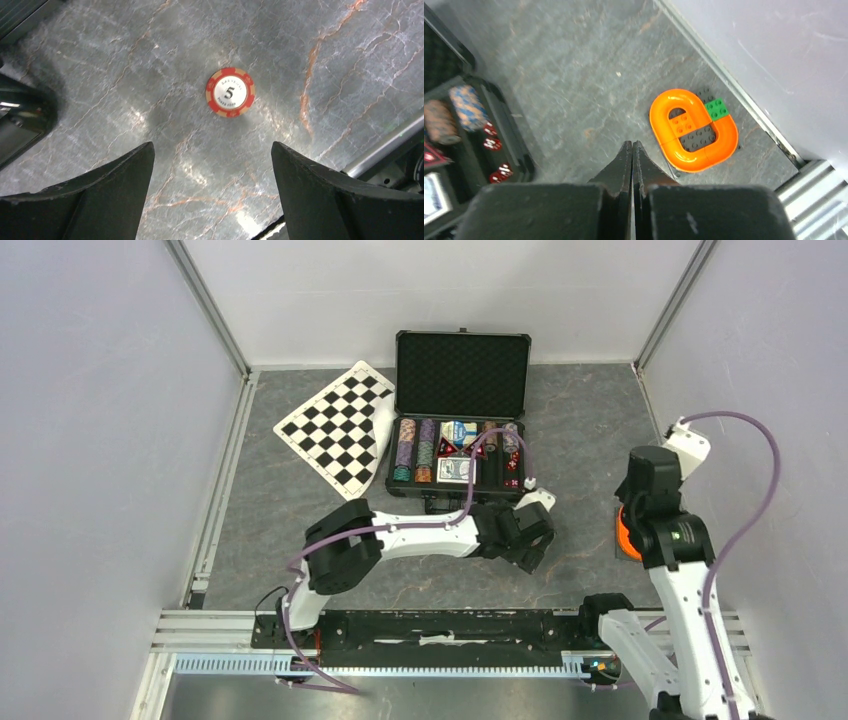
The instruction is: Pack up texas hold em set
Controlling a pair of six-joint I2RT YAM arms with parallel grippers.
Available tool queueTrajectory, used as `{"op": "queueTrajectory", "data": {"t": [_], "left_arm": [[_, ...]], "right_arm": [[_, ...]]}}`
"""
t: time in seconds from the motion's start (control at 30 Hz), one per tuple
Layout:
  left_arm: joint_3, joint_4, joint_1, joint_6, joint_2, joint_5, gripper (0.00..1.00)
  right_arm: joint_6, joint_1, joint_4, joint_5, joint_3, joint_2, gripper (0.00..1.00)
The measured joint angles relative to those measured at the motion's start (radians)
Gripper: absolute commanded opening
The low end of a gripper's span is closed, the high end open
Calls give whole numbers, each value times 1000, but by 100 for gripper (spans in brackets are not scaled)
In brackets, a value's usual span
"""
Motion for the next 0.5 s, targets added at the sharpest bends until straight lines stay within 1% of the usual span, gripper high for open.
{"op": "queueTrajectory", "data": {"t": [0.1, 0.23, 0.5], "left_arm": [[100, -73, -3, 0, 72, 0, 87], [241, -157, -8, 0, 170, -5, 87], [357, -264, -8, 2, 262, -3, 85]], "right_arm": [[6, 0, 19, 13, 22, -72, 3], [12, 0, 61, 1, 18, -161, 5], [-9, -1, 136, -55, -4, -199, 6]]}}
